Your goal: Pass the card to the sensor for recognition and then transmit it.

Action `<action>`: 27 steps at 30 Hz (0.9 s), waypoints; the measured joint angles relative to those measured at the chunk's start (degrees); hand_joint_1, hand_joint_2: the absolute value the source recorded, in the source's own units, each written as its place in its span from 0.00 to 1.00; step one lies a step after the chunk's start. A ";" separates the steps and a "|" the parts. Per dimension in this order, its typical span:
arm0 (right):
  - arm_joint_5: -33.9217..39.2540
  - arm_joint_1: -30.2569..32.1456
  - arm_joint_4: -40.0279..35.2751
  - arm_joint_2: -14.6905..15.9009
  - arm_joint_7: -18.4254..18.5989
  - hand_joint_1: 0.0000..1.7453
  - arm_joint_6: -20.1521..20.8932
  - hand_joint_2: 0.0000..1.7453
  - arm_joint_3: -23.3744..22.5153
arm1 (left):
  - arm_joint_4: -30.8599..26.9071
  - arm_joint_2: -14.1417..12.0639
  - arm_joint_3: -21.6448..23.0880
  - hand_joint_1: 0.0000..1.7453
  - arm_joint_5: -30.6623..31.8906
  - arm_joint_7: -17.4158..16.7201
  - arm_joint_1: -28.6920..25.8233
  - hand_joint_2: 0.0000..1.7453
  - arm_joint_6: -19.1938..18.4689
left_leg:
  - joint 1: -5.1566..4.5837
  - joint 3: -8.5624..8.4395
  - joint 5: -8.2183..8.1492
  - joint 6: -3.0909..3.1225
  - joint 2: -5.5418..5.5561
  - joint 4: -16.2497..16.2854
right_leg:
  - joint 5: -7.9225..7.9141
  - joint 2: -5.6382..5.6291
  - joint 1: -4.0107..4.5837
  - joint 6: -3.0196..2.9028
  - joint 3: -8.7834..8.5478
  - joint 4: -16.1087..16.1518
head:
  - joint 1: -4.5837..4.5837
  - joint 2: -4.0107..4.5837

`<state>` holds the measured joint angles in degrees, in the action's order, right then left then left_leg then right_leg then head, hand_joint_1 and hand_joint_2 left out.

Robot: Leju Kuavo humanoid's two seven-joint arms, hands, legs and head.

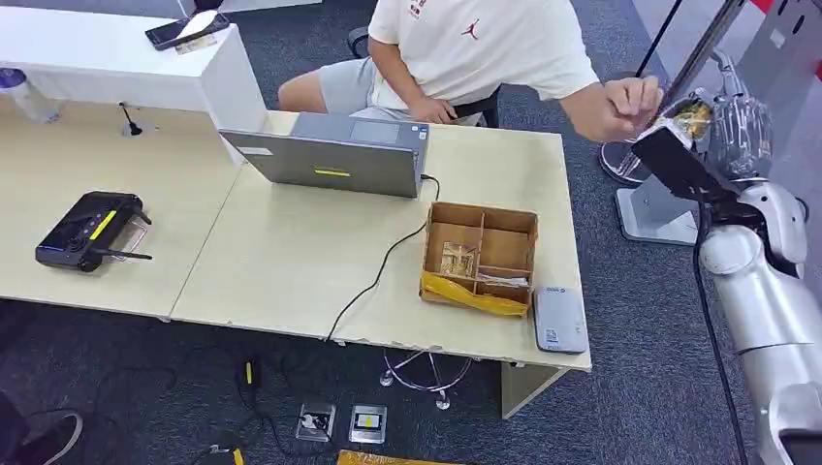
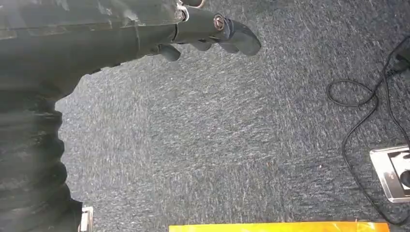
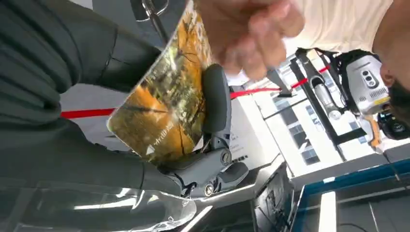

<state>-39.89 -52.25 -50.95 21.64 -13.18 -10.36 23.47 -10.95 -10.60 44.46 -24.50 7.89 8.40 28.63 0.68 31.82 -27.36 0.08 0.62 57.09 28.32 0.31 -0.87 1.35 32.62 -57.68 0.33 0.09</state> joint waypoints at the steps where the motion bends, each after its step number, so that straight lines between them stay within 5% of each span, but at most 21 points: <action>1: 0.04 0.00 0.00 0.00 0.00 0.93 -0.02 1.00 0.09 | 0.00 0.00 0.00 0.00 0.00 0.00 0.00 1.00 0.02 | 0.00 0.00 0.00 0.00 0.00 0.00 | 0.00 0.00 0.00 0.00 0.00 0.00 | 0.00 0.00; 11: 0.72 1.17 -0.04 0.04 1.18 0.93 1.18 1.00 0.83 | 0.00 0.00 -0.02 0.00 -0.42 -0.02 -0.02 1.00 0.13 | 0.00 -0.01 0.00 0.00 -0.01 0.00 | 0.00 0.00 0.00 0.00 0.00 0.00 | 0.00 0.00; 27: 2.29 12.63 -2.12 0.39 4.48 0.96 6.06 1.00 3.19 | 0.00 0.07 -0.02 0.00 -2.45 -0.30 -0.11 1.00 0.59 | 0.02 -0.02 -0.01 0.00 -0.01 0.00 | 0.00 -0.01 0.01 0.00 0.00 0.01 | 0.00 0.00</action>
<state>-37.59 -39.62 -53.07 22.03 -8.70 -4.30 26.66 -10.95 -10.53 44.44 -26.95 7.59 8.29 29.22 0.69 31.81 -27.37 0.07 0.60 57.09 28.32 0.29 -0.86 1.34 32.62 -57.66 0.33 0.09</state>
